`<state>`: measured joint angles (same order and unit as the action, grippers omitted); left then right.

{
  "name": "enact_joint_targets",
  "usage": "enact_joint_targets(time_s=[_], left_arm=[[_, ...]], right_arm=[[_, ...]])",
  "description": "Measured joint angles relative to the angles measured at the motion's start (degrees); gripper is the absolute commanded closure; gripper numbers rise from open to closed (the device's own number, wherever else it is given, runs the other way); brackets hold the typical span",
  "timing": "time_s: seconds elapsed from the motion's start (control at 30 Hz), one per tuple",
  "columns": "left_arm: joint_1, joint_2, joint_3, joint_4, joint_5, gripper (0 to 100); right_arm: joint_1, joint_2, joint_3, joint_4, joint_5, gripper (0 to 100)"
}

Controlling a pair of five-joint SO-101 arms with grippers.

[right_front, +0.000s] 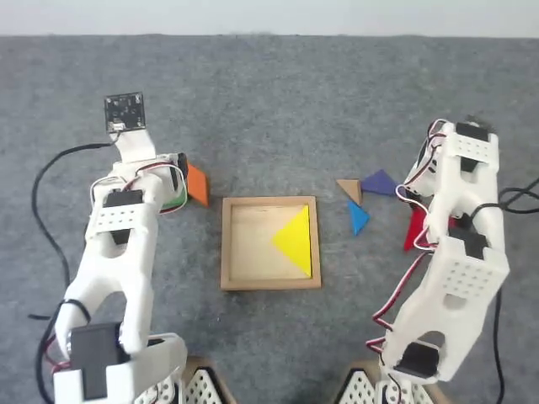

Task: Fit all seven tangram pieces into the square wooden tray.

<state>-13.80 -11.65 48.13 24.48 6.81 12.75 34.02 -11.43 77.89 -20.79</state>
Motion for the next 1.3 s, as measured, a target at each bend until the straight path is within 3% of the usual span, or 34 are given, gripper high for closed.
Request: enact_joint_targets(time_s=[0.47,0.87,1.3], left_arm=[[0.00,0.00,0.18,0.00,0.00,80],[2.99,0.00,0.35,0.00,-0.09,80],[4.84,0.00,1.05,0.00,-0.35,80]], right_arm=[[-2.02,1.58,0.09,8.79,0.00,62.7],[-2.55,1.49,0.26,5.80,-23.65,62.9],[-2.55,1.41,0.26,-2.11,-33.14,63.0]])
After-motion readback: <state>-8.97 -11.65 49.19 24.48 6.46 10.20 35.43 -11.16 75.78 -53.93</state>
